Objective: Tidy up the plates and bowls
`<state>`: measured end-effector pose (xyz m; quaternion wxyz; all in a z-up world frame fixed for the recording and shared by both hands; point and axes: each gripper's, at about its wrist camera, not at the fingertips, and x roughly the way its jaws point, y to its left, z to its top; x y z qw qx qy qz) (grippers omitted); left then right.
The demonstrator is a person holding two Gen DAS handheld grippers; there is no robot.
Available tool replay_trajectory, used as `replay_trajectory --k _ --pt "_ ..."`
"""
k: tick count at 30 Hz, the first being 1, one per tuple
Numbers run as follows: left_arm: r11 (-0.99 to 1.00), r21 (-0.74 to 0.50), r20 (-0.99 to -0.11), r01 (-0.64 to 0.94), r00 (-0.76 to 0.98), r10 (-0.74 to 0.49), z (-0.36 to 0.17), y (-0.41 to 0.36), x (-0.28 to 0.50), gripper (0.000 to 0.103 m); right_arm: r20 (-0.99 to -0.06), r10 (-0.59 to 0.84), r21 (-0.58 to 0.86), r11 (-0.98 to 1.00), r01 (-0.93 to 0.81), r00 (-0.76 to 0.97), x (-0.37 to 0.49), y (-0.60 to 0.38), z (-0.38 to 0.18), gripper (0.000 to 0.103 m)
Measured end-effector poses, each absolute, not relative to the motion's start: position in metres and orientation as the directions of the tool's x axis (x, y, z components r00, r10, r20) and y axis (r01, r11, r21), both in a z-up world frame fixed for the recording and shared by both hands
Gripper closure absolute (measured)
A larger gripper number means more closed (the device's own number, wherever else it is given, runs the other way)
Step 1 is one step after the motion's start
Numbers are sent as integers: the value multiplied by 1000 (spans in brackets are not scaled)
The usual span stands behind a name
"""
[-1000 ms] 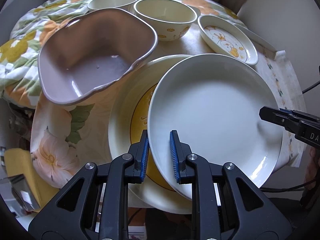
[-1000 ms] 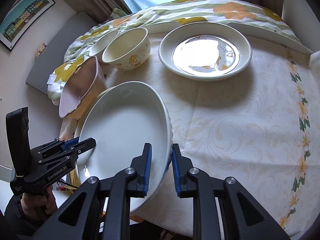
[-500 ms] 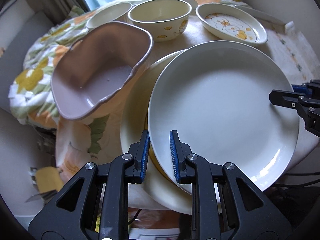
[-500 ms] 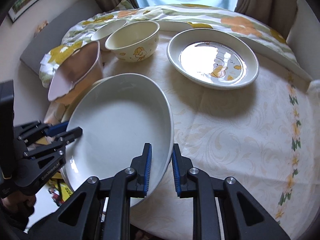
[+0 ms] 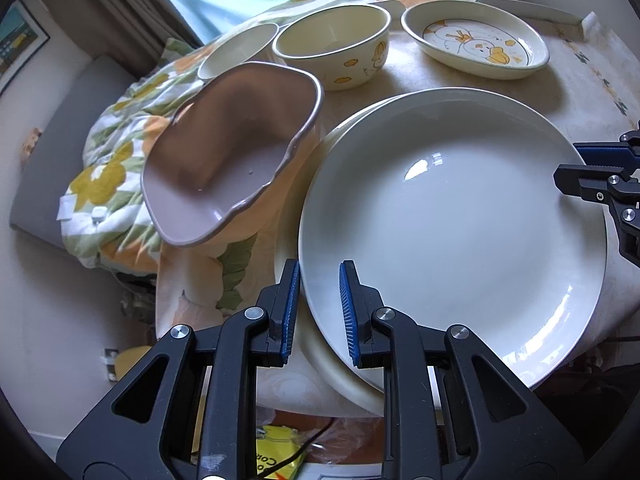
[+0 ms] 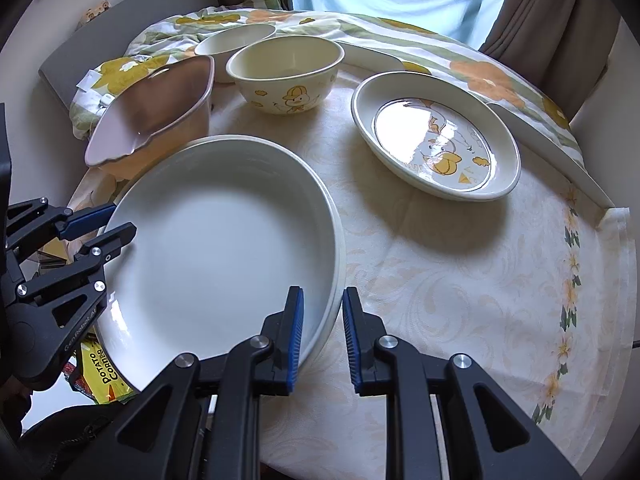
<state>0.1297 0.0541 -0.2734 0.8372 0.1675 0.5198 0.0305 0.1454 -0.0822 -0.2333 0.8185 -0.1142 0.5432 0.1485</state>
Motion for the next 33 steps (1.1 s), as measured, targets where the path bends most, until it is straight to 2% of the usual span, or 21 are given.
replay_trajectory --k 11,13,14,15,16,17,24,29,30,31,32,33 --pt "944 312 -859 106 456 232 -273 54 128 84 -929 144 17 937 -349 340 145 -86 -239 85" --pt "943 310 -864 119 450 227 -274 51 128 77 -930 151 29 939 -343 336 145 -87 -239 85" --pt "947 295 -871 130 444 210 -275 48 128 60 -929 155 33 939 -341 335 145 -87 -239 85" --pt "950 279 -881 137 431 197 -277 47 129 23 -929 159 40 940 -338 333 145 -88 -239 85" --pt "951 280 -878 129 436 200 -277 47 128 7 -930 165 48 941 -335 330 146 -89 -239 85" --pt "950 287 -867 121 455 204 -275 46 126 0 -929 171 56 941 -332 327 146 -90 -239 85" --pt "946 306 -835 103 506 215 -244 45 124 0 -900 248 150 948 -280 358 143 -117 -219 85" --pt "971 221 -802 92 583 127 -187 37 129 0 -855 312 228 944 -240 414 143 -160 -179 84" --pt "978 187 -792 94 603 93 -173 33 133 0 -842 329 243 939 -243 428 144 -169 -169 80" --pt "984 150 -782 93 621 61 -160 29 138 0 -831 334 246 938 -245 444 146 -177 -160 57" --pt "989 122 -775 89 631 39 -151 26 142 0 -820 335 244 938 -246 464 149 -185 -150 19" --pt "993 83 -769 82 639 12 -141 23 148 0 -805 339 243 937 -250 488 153 -195 -139 5"
